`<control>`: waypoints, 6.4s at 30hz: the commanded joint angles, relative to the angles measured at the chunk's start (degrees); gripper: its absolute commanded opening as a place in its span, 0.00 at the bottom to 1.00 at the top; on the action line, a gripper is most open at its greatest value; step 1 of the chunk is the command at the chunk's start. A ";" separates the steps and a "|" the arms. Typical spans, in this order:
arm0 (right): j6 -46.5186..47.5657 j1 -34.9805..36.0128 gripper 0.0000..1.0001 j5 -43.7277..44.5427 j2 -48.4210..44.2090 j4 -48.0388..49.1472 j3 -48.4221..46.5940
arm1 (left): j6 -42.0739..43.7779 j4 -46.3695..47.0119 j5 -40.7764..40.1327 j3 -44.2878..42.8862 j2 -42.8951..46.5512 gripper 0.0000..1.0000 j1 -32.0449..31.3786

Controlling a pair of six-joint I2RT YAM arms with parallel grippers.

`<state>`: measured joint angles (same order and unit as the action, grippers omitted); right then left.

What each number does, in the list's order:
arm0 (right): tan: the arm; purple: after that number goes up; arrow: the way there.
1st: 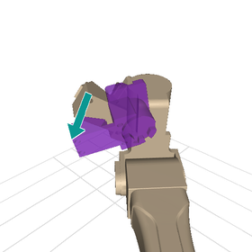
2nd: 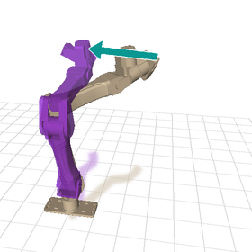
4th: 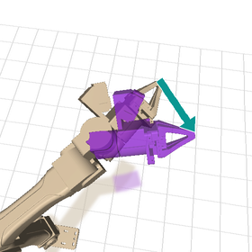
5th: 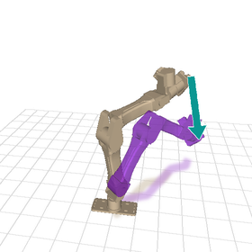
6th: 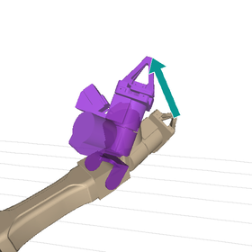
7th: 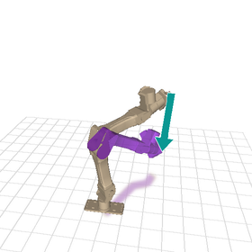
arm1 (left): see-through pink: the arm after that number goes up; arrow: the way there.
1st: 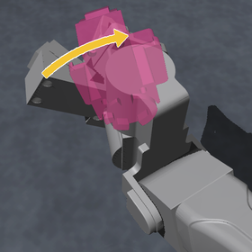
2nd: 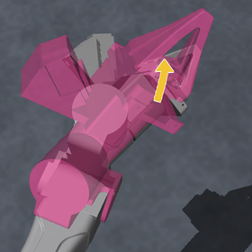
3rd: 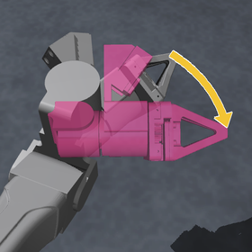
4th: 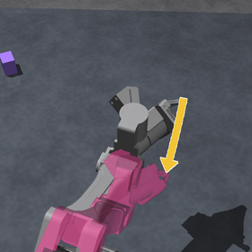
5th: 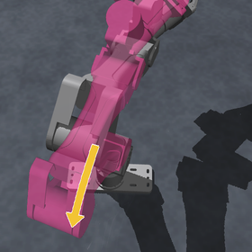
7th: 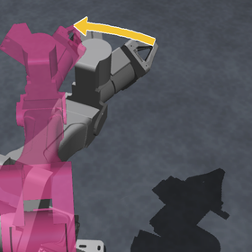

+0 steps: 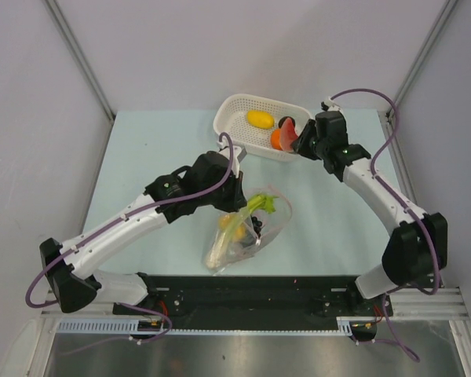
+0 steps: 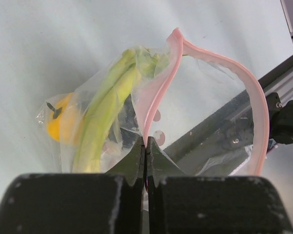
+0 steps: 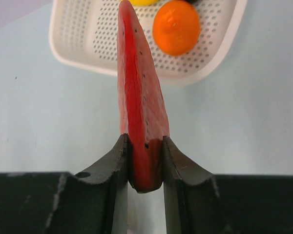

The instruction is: Open the zip-top bag and remove the fake food

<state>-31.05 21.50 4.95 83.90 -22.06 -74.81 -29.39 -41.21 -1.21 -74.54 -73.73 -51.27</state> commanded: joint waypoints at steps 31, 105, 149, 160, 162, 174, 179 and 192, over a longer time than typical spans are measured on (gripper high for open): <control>7.76 2.04 0.88 -4.08 4.29 -20.82 -11.89 | -0.49 3.06 5.70 -0.25 2.54 0.00 -0.24; -6.32 34.48 0.00 12.99 -2.59 22.69 23.39 | -2.96 4.47 8.43 0.98 2.72 0.00 -3.14; 2.83 50.66 0.00 27.82 -29.14 2.55 10.22 | -6.12 2.62 -2.84 3.44 8.34 0.01 -3.05; 10.83 50.84 0.00 32.49 -33.26 10.27 0.46 | -6.21 0.87 -3.01 4.49 7.99 0.00 -3.14; 12.41 50.84 0.00 32.93 -33.36 11.25 -1.91 | -6.30 0.70 -3.18 4.58 7.90 0.00 -3.05; 32.47 38.21 0.00 38.66 -23.88 27.53 -12.64 | -6.12 0.43 -2.74 5.90 8.08 0.00 -3.05; 22.26 19.50 0.00 23.80 -17.64 24.70 -15.98 | -5.86 -0.27 -3.62 6.69 9.75 0.00 -3.14; 24.44 4.34 0.00 13.25 3.10 32.69 -15.37 | -1.73 -3.00 -4.06 3.26 8.96 0.00 -3.14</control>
<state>-7.73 27.33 21.67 83.50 3.25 -88.99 -33.52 -43.59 -4.62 -68.34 -65.21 -54.35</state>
